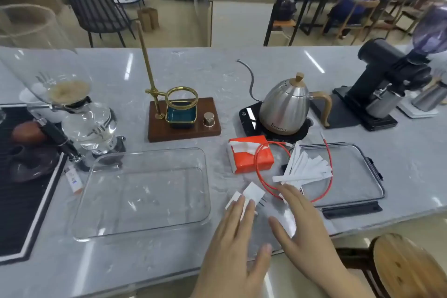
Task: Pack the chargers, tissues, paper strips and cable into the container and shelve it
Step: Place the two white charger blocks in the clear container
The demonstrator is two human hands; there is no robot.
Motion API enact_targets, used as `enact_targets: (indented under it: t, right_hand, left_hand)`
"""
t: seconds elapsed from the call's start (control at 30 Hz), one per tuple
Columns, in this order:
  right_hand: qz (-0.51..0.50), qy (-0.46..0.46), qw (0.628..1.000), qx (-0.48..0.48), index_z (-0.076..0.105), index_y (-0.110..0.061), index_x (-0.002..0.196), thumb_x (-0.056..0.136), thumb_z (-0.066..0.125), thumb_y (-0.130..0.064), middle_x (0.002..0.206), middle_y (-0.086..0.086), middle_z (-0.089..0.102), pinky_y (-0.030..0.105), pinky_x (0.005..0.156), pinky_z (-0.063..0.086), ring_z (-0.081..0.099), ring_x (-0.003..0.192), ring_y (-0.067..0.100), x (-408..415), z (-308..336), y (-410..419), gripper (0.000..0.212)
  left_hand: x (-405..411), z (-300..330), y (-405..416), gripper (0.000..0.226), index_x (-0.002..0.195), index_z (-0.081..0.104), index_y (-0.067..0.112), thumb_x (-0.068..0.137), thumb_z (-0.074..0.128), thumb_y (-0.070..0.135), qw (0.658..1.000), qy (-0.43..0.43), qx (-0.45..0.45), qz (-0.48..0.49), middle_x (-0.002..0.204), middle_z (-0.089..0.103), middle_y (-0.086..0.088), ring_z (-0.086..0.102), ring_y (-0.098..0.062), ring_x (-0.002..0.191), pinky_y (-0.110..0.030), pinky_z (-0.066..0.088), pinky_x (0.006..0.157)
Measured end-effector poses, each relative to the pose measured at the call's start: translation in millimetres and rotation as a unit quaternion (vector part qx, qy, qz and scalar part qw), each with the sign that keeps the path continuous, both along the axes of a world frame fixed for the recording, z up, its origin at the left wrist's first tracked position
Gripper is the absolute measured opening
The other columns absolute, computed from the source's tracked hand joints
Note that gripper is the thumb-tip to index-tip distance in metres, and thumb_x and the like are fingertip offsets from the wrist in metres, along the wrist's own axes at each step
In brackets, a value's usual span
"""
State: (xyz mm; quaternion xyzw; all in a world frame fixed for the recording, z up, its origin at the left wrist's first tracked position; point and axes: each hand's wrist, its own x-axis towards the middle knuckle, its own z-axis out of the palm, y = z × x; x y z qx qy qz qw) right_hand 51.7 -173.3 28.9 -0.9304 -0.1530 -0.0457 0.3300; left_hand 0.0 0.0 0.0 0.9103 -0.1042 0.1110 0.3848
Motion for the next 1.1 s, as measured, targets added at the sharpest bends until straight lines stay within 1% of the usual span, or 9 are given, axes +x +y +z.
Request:
enact_targets:
  t: [0.13,0.27,0.4,0.5,0.57,0.6,0.67,0.77,1.1]
  right_hand:
    - [0.042,0.052,0.998,-0.001,0.054,-0.025,0.133,0.085,0.054,-0.044,0.137,-0.014,0.051,0.013,0.108,0.029,0.04,0.131,-0.005,20,-12,-11,0.051]
    - [0.076,0.086,0.993,0.009,0.057,-0.024,0.128,0.084,0.054,-0.043,0.13,-0.014,0.055,0.023,0.1,0.041,0.051,0.118,0.001,33,-28,-15,0.048]
    - [0.117,0.097,0.988,0.0,0.053,-0.026,0.128,0.083,0.057,-0.037,0.129,-0.017,0.053,0.007,0.097,0.034,0.049,0.114,-0.003,46,-41,-17,0.046]
    - [0.137,0.089,0.987,0.0,0.052,-0.023,0.131,0.084,0.06,-0.033,0.131,-0.016,0.05,0.002,0.102,0.024,0.043,0.121,-0.004,53,-46,-18,0.049]
    - [0.142,0.092,0.986,0.009,0.052,-0.023,0.132,0.084,0.061,-0.031,0.132,-0.013,0.051,0.011,0.102,0.033,0.047,0.123,0.002,58,-47,-18,0.05]
    - [0.144,0.092,0.985,0.011,0.052,-0.023,0.132,0.084,0.062,-0.03,0.132,-0.012,0.052,0.015,0.1,0.037,0.049,0.121,0.004,60,-47,-17,0.05]
    - [0.158,0.089,0.983,0.015,0.052,-0.023,0.131,0.084,0.064,-0.027,0.131,-0.011,0.052,0.01,0.096,0.036,0.051,0.117,0.005,63,-45,-17,0.049]
    - [0.17,0.087,0.981,0.013,0.052,-0.023,0.129,0.082,0.065,-0.024,0.13,-0.011,0.051,0.001,0.093,0.028,0.051,0.114,0.005,67,-44,-15,0.049]
    - [0.197,0.059,0.979,-0.005,0.049,-0.025,0.129,0.086,0.057,-0.032,0.131,-0.007,0.046,0.026,0.083,0.05,0.055,0.11,0.01,71,-49,-13,0.044]
  left_hand:
    - [7,-14,-20,0.079,0.149,0.03,0.027,0.079,0.057,0.049,0.996,0.064,-0.023,0.062,0.158,0.034,0.002,0.024,-0.009,0.144,-0.021,0.025,0.111]
    - [12,-26,-30,0.079,0.147,0.031,0.027,0.076,0.056,0.049,0.99,0.082,-0.006,0.118,0.157,0.033,0.004,0.029,-0.011,0.141,-0.026,0.035,0.109]
    - [19,-36,-39,0.073,0.148,0.027,0.029,0.082,0.049,0.049,0.978,0.106,-0.005,0.179,0.16,0.025,0.006,0.019,-0.008,0.145,-0.035,0.03,0.11]
    - [24,-37,-41,0.07,0.15,0.033,0.023,0.086,0.044,0.048,0.97,0.13,-0.009,0.207,0.159,0.016,0.013,0.005,0.008,0.145,-0.013,0.015,0.114]
    - [27,-33,-41,0.062,0.148,0.035,0.024,0.09,0.05,0.041,0.967,0.131,-0.016,0.22,0.157,0.015,0.017,-0.001,0.02,0.138,0.002,0.006,0.105]
    - [27,-33,-41,0.06,0.148,0.035,0.027,0.092,0.054,0.035,0.966,0.133,-0.018,0.222,0.156,0.015,0.019,-0.002,0.025,0.135,0.006,0.005,0.101]
    - [28,-34,-41,0.06,0.147,0.035,0.03,0.093,0.06,0.026,0.964,0.133,-0.021,0.228,0.153,0.019,0.02,0.001,0.029,0.131,0.008,0.006,0.096]
    - [28,-35,-39,0.059,0.144,0.039,0.027,0.091,0.063,0.022,0.966,0.128,-0.021,0.224,0.15,0.03,0.017,0.013,0.023,0.134,0.006,0.011,0.1]
    - [28,-40,-35,0.052,0.139,0.048,0.022,0.09,0.066,0.022,0.963,0.13,-0.027,0.233,0.143,0.044,0.013,0.041,-0.001,0.131,-0.003,0.026,0.104]
